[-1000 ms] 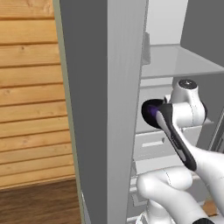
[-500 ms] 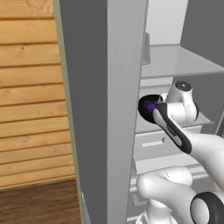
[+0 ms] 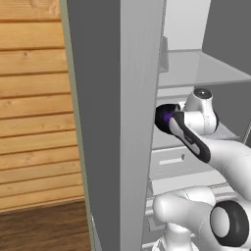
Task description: Pick the chicken drumstick and eggplant from their plates and place them in the bowl. Then put the bowl in the fridge.
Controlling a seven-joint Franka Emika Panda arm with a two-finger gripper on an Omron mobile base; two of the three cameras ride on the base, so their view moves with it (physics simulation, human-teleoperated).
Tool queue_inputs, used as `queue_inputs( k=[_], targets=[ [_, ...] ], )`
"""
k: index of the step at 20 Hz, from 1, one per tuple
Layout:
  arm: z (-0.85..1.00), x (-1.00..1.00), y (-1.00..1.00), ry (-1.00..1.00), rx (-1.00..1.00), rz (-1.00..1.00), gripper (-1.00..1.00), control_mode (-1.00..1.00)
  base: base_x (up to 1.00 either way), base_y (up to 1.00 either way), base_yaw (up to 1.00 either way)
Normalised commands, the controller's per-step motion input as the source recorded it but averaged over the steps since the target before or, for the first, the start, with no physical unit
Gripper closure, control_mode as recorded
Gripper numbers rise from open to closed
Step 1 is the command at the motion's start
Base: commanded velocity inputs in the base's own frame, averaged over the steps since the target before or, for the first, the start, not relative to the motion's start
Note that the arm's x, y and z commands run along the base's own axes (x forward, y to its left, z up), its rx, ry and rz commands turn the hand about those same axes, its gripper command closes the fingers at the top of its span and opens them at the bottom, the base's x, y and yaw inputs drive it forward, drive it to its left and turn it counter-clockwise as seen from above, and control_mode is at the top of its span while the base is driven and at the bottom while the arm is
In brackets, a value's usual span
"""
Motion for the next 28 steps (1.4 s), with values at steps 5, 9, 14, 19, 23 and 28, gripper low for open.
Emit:
queue_inputs(
  k=[5,9,14,19,23,28],
  targets=[
    [0.0,-0.07,0.0,-0.13,0.0,0.0,-1.0,-1.0,0.0,0.0,0.0],
    [0.12,-0.53,0.0,-0.2,0.0,-0.01,-1.0,-1.0,0.0,0.0,0.0],
    [0.43,-0.98,0.03,-0.07,0.01,-0.17,-1.0,-1.0,0.0,0.0,0.0],
    [0.57,-0.74,0.1,0.0,0.13,-0.32,-1.0,-1.0,0.0,0.0,0.0],
    [0.8,-0.57,0.0,0.0,0.27,-0.35,-1.0,-1.0,0.0,0.0,0.0],
    [0.79,-0.62,0.0,-0.02,0.3,-0.37,-1.0,-1.0,0.0,0.0,0.0]
  ],
)
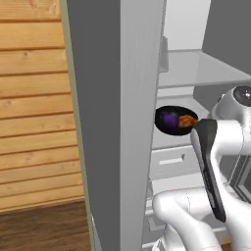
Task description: Pick the chicken drumstick and eggplant from their plates and place them in the bowl. Then put the bowl in the fridge.
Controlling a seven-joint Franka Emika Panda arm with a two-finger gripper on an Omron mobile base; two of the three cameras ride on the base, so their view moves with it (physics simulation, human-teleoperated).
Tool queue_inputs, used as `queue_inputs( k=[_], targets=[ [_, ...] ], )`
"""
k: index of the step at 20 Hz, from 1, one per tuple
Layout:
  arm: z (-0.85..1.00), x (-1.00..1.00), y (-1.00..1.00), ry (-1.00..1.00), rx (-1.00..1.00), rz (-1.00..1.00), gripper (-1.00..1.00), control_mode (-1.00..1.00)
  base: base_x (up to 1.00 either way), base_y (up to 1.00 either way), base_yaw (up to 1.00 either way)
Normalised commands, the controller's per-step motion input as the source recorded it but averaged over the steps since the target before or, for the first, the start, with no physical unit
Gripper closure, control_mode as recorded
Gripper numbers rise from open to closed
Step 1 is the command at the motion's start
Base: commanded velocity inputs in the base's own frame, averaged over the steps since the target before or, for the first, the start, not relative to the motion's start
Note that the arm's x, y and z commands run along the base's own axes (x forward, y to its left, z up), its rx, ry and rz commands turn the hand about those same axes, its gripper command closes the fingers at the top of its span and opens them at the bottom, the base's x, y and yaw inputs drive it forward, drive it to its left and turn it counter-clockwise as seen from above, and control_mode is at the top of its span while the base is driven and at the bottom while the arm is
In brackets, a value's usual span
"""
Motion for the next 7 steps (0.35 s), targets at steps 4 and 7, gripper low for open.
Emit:
queue_inputs(
  k=[4,7],
  targets=[
    [0.67,-0.95,0.01,-0.07,0.31,-0.4,-1.0,-1.0,0.0,0.0,0.0],
    [0.6,-1.0,0.08,-0.15,0.3,-0.41,-1.0,-1.0,0.0,0.0,0.0]
  ],
)
